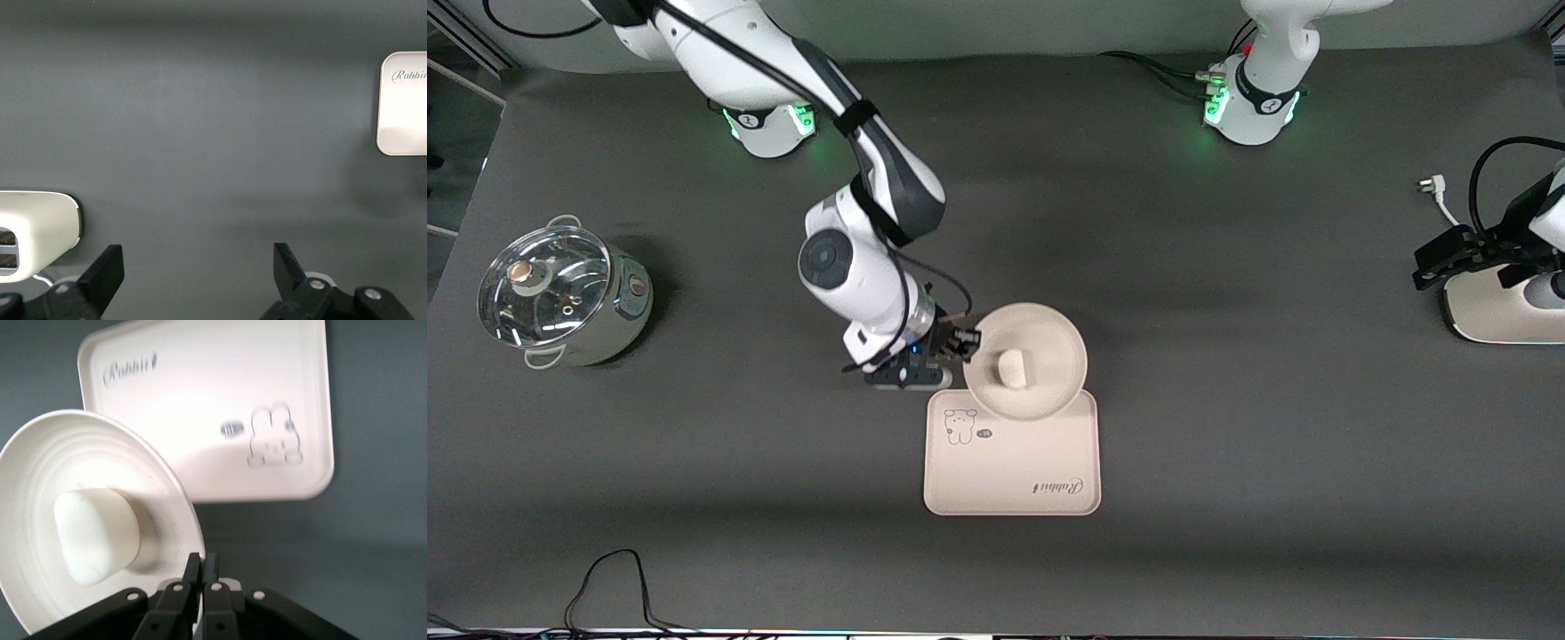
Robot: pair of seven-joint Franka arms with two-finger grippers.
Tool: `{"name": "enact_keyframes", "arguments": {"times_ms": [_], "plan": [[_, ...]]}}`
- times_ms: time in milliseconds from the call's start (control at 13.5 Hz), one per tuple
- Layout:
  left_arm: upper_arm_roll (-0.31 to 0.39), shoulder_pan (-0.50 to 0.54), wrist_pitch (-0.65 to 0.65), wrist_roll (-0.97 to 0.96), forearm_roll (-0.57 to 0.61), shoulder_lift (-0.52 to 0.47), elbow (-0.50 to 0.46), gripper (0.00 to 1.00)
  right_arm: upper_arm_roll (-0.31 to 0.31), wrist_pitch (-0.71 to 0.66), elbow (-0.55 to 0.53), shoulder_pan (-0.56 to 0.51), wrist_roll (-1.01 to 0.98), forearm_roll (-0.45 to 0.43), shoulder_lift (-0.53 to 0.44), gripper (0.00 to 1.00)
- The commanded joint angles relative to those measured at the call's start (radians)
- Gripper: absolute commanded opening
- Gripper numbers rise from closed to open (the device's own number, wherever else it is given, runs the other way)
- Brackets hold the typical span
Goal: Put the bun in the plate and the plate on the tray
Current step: 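Carry the plate with the right gripper onto the cream tray, then open the right gripper and release the plate on the tray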
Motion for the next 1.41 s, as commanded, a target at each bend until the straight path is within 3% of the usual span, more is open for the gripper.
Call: {"name": "enact_keyframes", "arguments": {"times_ms": [0,371,594,1114,1188,1262,1336], "plan": [[-0.002,0.008,0.007,0.013,-0.002,-0.004,-0.004,1.00,0.002,-0.102,0.271,-0.036,-0.026,0.028,0.161,0.00],[-0.004,0.006,0.005,0.012,-0.001,-0.004,-0.002,1.00,0.002,-0.084,0.449,-0.067,-0.026,0.028,0.338,0.00],[-0.004,0.006,-0.002,0.009,-0.001,-0.004,-0.002,1.00,0.004,0.010,0.449,-0.071,-0.024,0.028,0.399,0.00],[-0.004,0.006,-0.005,0.012,-0.001,-0.004,-0.001,1.00,0.004,0.056,0.440,-0.070,-0.026,0.024,0.444,0.00],[-0.004,0.006,-0.007,0.013,-0.001,-0.004,-0.001,1.00,0.004,0.056,0.440,-0.070,-0.023,0.024,0.444,0.11],[-0.004,0.006,-0.007,0.013,-0.001,-0.004,-0.001,1.00,0.004,0.057,0.442,-0.070,-0.017,0.025,0.442,0.60],[-0.004,0.006,-0.007,0.013,-0.001,-0.005,-0.001,1.00,0.004,0.056,0.442,-0.071,-0.010,0.025,0.438,0.98]]}}
